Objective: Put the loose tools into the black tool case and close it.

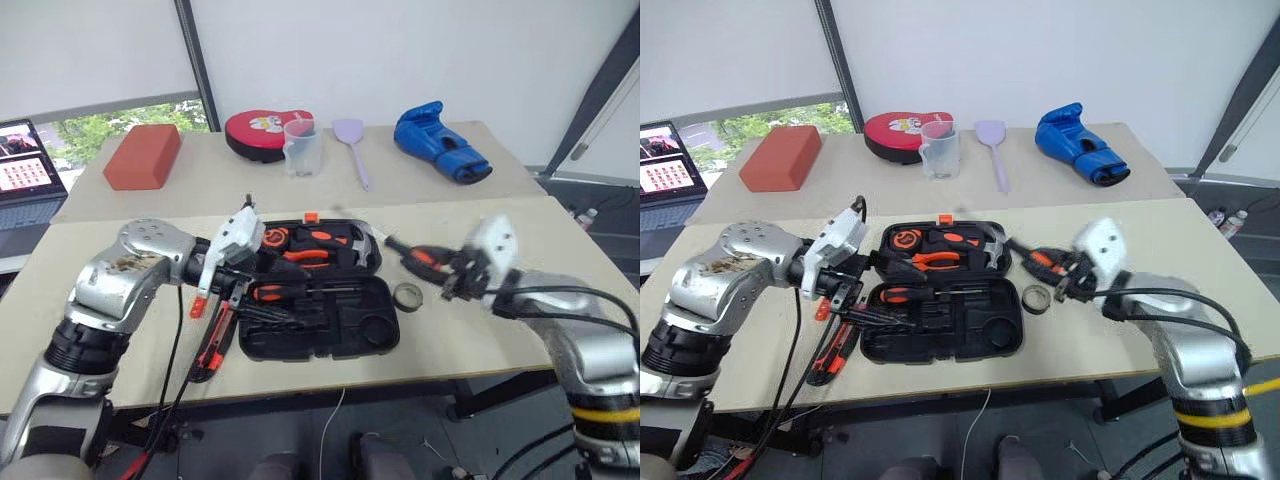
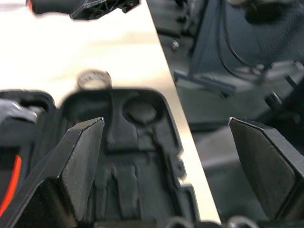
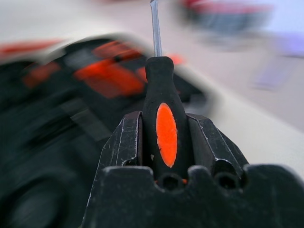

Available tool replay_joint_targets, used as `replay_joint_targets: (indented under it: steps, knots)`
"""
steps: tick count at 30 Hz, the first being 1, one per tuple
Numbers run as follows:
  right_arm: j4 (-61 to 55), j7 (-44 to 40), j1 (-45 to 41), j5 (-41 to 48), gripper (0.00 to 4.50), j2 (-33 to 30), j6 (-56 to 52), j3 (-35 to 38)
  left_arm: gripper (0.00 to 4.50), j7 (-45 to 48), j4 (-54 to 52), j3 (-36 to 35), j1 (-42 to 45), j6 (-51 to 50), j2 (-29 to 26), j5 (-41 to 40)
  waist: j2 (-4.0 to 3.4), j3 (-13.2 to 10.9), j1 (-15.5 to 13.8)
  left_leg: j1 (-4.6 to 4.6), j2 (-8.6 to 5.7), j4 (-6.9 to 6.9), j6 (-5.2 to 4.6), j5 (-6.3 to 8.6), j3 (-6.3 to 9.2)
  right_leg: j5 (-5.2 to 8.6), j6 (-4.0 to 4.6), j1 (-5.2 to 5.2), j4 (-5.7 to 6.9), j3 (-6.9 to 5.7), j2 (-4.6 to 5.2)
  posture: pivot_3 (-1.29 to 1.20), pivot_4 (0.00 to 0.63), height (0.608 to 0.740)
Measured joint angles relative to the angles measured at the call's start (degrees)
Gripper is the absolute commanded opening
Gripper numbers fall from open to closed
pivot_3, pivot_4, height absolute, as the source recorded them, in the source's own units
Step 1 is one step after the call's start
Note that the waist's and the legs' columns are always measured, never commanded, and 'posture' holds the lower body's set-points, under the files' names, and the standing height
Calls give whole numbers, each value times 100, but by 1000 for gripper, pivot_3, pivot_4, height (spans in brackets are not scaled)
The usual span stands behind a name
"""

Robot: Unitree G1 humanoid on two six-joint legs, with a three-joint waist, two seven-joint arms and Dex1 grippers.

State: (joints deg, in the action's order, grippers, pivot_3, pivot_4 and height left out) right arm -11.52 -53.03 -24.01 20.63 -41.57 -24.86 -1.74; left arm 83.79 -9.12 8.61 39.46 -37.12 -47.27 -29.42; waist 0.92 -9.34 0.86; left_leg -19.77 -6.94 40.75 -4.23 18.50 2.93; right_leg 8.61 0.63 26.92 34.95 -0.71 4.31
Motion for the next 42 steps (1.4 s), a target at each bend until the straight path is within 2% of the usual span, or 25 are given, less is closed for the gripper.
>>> replay_joint_targets:
  steps: [3,7,13,21,23,30,33,42]
  knots:
    - [859,-962,-795,-594,980,25,840,-954,4500,53,11,-23,-183,211,-139,77,1,-1,-1,-6,-2,6,-2,1,-1,0,0,4,-1,-2,5,0,150,740]
    - [1724,-1529,-1380,-1039,980,284,1683,-1462,4500,-82,-11,-279,-622,221,-437,99,4,-2,-22,-13,-2,6,-1,1,8,-1,0,13,0,-8,4,0,150,740]
    - [2766,-1852,-1771,-1506,980,505,2514,-1738,4500,-415,-270,-872,-1215,144,-718,-22,4,-3,-35,-22,-6,5,0,1,13,-1,1,19,-2,-17,7,0,150,740]
    - [3343,-2057,-1957,-1685,980,628,2865,-1763,4500,-764,-425,-1053,-1340,-30,-723,-164,4,-3,-14,-20,-5,8,2,0,13,-2,3,18,3,-14,6,0,150,740]
    - [3343,-2118,-1957,-1685,2010,629,2859,-1758,4500,-817,-425,-1054,-1340,-32,-723,-177,4,-3,-15,-20,-5,8,2,0,13,-2,3,18,3,-14,6,0,150,740]
    - [3238,-1955,-1958,-1576,4370,915,2284,-1548,4500,-876,-385,-1028,-1267,-33,-721,-206,3,-3,-10,-20,-4,7,2,0,13,-2,4,20,3,-14,5,0,150,740]
    - [3116,-1916,-1959,-1472,3834,1027,2009,-1471,4500,-877,-362,-1013,-1228,-31,-721,-209,3,-3,-10,-20,-4,7,2,0,13,-2,4,20,3,-14,6,0,150,740]
    - [3136,-1803,-1998,-1608,723,1358,1867,-1541,4500,-881,-275,-978,-1230,-17,-722,-193,3,-3,-10,-20,-5,7,2,0,14,-2,4,20,4,-17,5,0,150,740]
